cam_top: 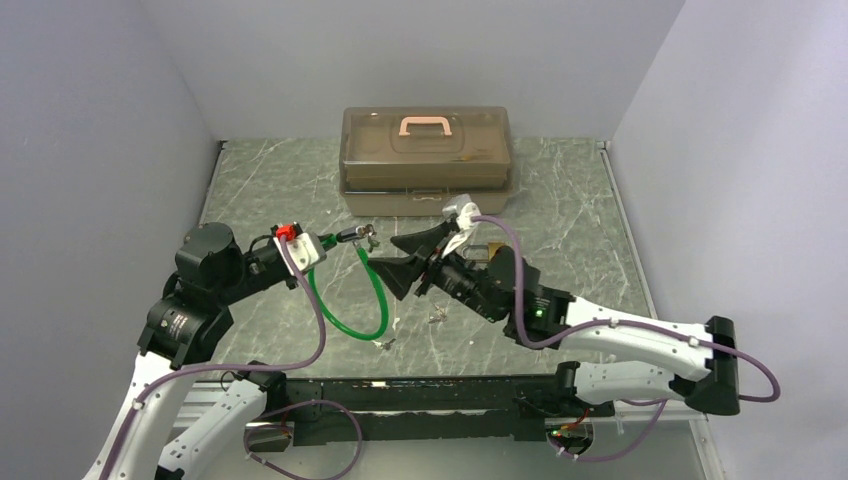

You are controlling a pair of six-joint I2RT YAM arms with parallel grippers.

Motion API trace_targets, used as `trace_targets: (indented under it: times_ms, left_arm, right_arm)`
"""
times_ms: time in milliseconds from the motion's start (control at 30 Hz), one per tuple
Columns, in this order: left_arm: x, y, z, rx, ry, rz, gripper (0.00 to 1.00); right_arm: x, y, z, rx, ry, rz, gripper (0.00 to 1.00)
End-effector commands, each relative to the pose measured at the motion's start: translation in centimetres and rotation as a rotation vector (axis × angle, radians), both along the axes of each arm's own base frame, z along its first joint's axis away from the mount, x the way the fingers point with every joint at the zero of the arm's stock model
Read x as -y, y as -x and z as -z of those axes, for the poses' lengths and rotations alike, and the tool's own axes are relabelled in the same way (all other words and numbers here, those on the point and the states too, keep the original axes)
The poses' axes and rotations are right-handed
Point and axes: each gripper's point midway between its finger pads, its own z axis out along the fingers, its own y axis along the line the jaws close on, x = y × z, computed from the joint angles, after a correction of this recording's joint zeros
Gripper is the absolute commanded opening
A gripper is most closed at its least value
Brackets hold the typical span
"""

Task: Unlock with the key
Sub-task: Unlock the lock.

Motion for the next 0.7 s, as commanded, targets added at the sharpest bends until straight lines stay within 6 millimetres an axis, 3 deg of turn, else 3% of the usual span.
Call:
trace_targets:
  times_ms: [0, 133, 433, 667]
  left_arm:
    - [0.3, 0.5, -3.8, 0.103, 0.053, 0.026, 0.00]
    - [0.1, 0.5, -4.3, 0.114, 0.046, 0.025, 0.00]
    - [0.0, 0.2, -5.3, 0.141, 0.025, 0.017, 0.00]
    - [0.1, 0.5, -4.8, 0.134, 0.012, 0.038, 0.00]
  right_arm:
    - [2.8, 0.5, -5.2, 0.130, -0.002, 0.013, 0.68]
    - [2.9, 1.1, -4.2, 0.137, 0.054, -0.028, 0.68]
    - [-0.5, 2.9, 0.2, 0.042, 0.154, -0.187, 0.69]
    - [-2.1, 2.6, -0.3, 0.070, 0.160, -0.205, 0.65]
